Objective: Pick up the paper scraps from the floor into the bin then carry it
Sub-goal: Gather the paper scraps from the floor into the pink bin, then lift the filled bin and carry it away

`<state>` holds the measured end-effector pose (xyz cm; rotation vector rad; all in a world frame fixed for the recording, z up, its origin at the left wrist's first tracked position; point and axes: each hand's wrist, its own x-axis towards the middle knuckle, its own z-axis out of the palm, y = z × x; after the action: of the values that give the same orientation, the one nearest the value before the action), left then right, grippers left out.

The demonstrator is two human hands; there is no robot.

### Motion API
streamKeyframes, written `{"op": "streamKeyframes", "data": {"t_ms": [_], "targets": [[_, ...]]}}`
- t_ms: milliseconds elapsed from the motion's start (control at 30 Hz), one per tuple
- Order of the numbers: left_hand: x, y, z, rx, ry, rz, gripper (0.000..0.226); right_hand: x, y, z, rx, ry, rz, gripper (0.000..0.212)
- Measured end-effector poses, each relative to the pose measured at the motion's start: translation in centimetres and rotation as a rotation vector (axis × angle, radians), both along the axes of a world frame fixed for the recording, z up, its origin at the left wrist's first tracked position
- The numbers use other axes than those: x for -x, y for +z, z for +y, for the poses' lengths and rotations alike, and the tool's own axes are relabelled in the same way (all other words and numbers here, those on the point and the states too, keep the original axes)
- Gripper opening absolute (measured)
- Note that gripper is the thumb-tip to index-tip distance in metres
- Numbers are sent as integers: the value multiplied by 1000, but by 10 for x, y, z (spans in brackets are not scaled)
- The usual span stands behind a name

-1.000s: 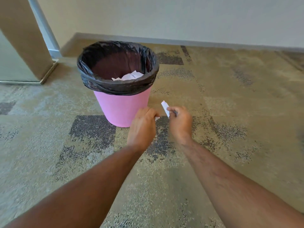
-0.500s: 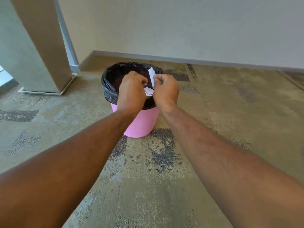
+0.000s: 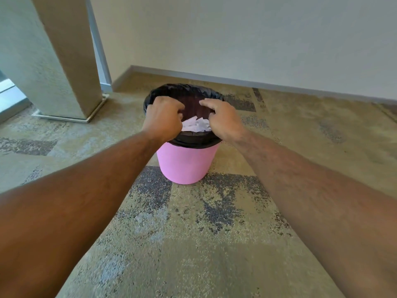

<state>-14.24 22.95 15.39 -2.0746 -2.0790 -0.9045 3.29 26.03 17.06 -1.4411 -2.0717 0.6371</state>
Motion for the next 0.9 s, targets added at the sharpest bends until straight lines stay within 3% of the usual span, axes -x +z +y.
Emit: {"op": "streamKeyframes", "data": {"t_ms": [133,333,600,900], "targets": [[13,3,11,-103,130,-136,37,-7,-5,10,-105,-211,65,53],[44,7,28,14,392,-389,36,-13,-4,31,119,-509,309,60],[59,-1,26,84,411,-672,18,-15,-13,38,318,-574,511,61],[53,10,12,146,410,-721,23,-25,-12,10,247,-584,505,54]]}}
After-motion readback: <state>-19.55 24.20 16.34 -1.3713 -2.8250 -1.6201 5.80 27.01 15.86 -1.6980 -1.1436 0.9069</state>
